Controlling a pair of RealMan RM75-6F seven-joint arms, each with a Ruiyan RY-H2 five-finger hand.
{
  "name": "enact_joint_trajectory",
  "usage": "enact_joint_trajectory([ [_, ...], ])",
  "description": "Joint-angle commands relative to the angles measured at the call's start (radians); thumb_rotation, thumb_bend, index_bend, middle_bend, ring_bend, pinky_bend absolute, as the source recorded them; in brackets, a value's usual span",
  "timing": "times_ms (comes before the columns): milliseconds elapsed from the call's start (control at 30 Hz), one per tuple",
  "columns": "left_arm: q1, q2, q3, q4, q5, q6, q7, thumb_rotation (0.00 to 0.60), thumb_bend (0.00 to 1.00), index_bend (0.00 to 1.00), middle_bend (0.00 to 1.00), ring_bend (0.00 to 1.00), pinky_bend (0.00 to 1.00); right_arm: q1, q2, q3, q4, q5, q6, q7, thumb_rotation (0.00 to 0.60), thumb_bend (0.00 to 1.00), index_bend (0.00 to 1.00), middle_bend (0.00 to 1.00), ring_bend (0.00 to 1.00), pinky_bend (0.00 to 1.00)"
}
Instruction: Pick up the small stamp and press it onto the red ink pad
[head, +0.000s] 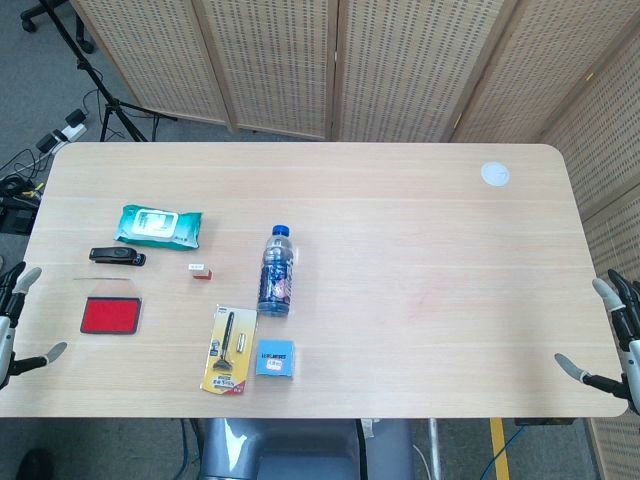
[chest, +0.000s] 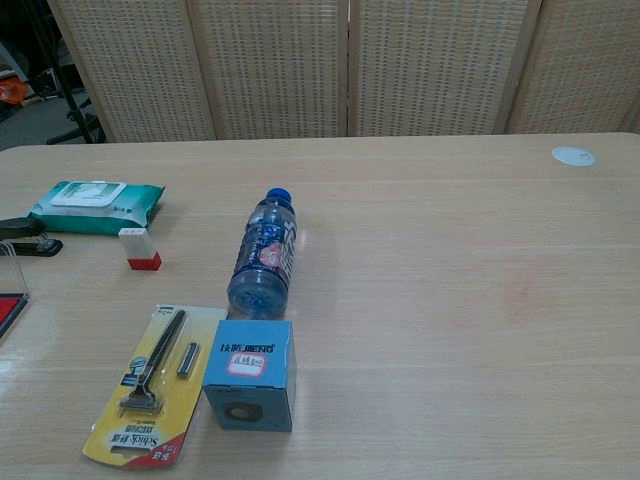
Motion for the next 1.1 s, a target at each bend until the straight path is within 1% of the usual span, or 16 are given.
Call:
enact_joint_trajectory([
  [33, -0.002, -0.003, -0.003, 0.001, -0.006, -0.003, 0.005, 0.600, 0.12, 0.00, 0.00, 0.00, 0.00, 0.000, 0.000, 0.001, 0.001, 0.003, -0.001, 0.003, 0.600, 0.00, 0.00, 0.00, 0.00, 0.00],
  [200, 0.001, -0.002, -0.003, -0.001, -0.007, 0.002, 0.006, 0.600, 0.12, 0.00, 0.00, 0.00, 0.00, 0.004, -0.001, 0.001, 0.006, 0.007, -0.012, 0.005, 0.600, 0.00, 0.00, 0.00, 0.00, 0.00],
  [533, -0.004, -0.004, -0.002, -0.001, -0.010, -0.010, 0.014, 0.600, 0.12, 0.00, 0.00, 0.00, 0.00, -0.002, 0.003, 0.001, 0.000, 0.004, 0.002, 0.013, 0.600, 0.00, 0.00, 0.00, 0.00, 0.00],
  [567, -0.005, -0.005, -0.003, -0.001, -0.011, -0.009, 0.019, 0.600, 0.13, 0.00, 0.06, 0.04, 0.01, -0.002, 0.004, 0.001, 0.000, 0.005, 0.002, 0.016, 0.600, 0.00, 0.00, 0.00, 0.00, 0.00],
  [600, -0.007, -0.006, -0.006, -0.001, -0.015, -0.009, 0.028, 0.600, 0.15, 0.00, 0.16, 0.11, 0.06, -0.003, 0.004, 0.002, 0.000, 0.005, 0.003, 0.019, 0.600, 0.00, 0.00, 0.00, 0.00, 0.00],
  [633, -0.009, -0.010, -0.014, -0.002, -0.021, -0.006, 0.041, 0.600, 0.19, 0.00, 0.35, 0.28, 0.20, -0.003, 0.005, 0.002, 0.002, 0.004, 0.004, 0.022, 0.600, 0.00, 0.00, 0.00, 0.00, 0.00],
  [667, -0.015, -0.021, -0.028, -0.005, -0.032, 0.000, 0.051, 0.600, 0.24, 0.00, 0.56, 0.47, 0.40, -0.002, 0.005, 0.002, 0.003, 0.006, 0.003, 0.026, 0.600, 0.00, 0.00, 0.00, 0.00, 0.00],
  [700, -0.045, -0.045, -0.054, -0.003, -0.062, -0.033, 0.058, 0.600, 0.26, 0.00, 0.66, 0.58, 0.54, 0.000, 0.005, 0.002, 0.006, 0.011, -0.006, 0.033, 0.600, 0.00, 0.00, 0.00, 0.00, 0.00],
  [733, -0.072, -0.061, -0.069, 0.010, -0.080, -0.061, 0.094, 0.600, 0.28, 0.00, 0.75, 0.69, 0.70, 0.003, 0.006, 0.002, 0.008, 0.013, -0.012, 0.038, 0.600, 0.00, 0.00, 0.00, 0.00, 0.00],
  [767, -0.108, -0.086, -0.088, 0.030, -0.097, -0.093, 0.141, 0.600, 0.29, 0.00, 0.81, 0.76, 0.80, 0.005, 0.006, 0.003, 0.010, 0.015, -0.017, 0.042, 0.600, 0.00, 0.00, 0.00, 0.00, 0.00],
  [800, -0.130, -0.100, -0.098, 0.037, -0.112, -0.118, 0.162, 0.600, 0.29, 0.00, 0.85, 0.80, 0.84, 0.007, 0.006, 0.004, 0.010, 0.017, -0.020, 0.044, 0.600, 0.00, 0.00, 0.00, 0.00, 0.00],
  [867, -0.181, -0.111, -0.119, 0.036, -0.160, -0.205, 0.165, 0.600, 0.27, 0.00, 0.94, 0.88, 0.92, 0.009, 0.007, 0.004, 0.010, 0.020, -0.026, 0.046, 0.600, 0.00, 0.00, 0.00, 0.00, 0.00],
  [900, -0.214, -0.110, -0.132, 0.035, -0.196, -0.267, 0.158, 0.600, 0.26, 0.00, 0.95, 0.90, 0.94, 0.011, 0.008, 0.005, 0.009, 0.022, -0.029, 0.048, 0.600, 0.00, 0.00, 0.00, 0.00, 0.00],
  [933, -0.238, -0.111, -0.143, 0.039, -0.224, -0.308, 0.161, 0.600, 0.25, 0.00, 0.97, 0.91, 0.95, 0.011, 0.008, 0.005, 0.010, 0.024, -0.032, 0.049, 0.600, 0.00, 0.00, 0.00, 0.00, 0.00],
  [1067, -0.337, -0.131, -0.179, 0.072, -0.341, -0.458, 0.193, 0.600, 0.25, 0.00, 0.98, 0.93, 0.96, 0.017, 0.009, 0.008, 0.014, 0.040, -0.051, 0.062, 0.600, 0.00, 0.00, 0.00, 0.00, 0.00],
  [1100, -0.355, -0.139, -0.183, 0.084, -0.361, -0.481, 0.201, 0.600, 0.25, 0.01, 0.98, 0.93, 0.96, 0.018, 0.009, 0.009, 0.016, 0.043, -0.055, 0.066, 0.600, 0.00, 0.00, 0.00, 0.00, 0.00],
])
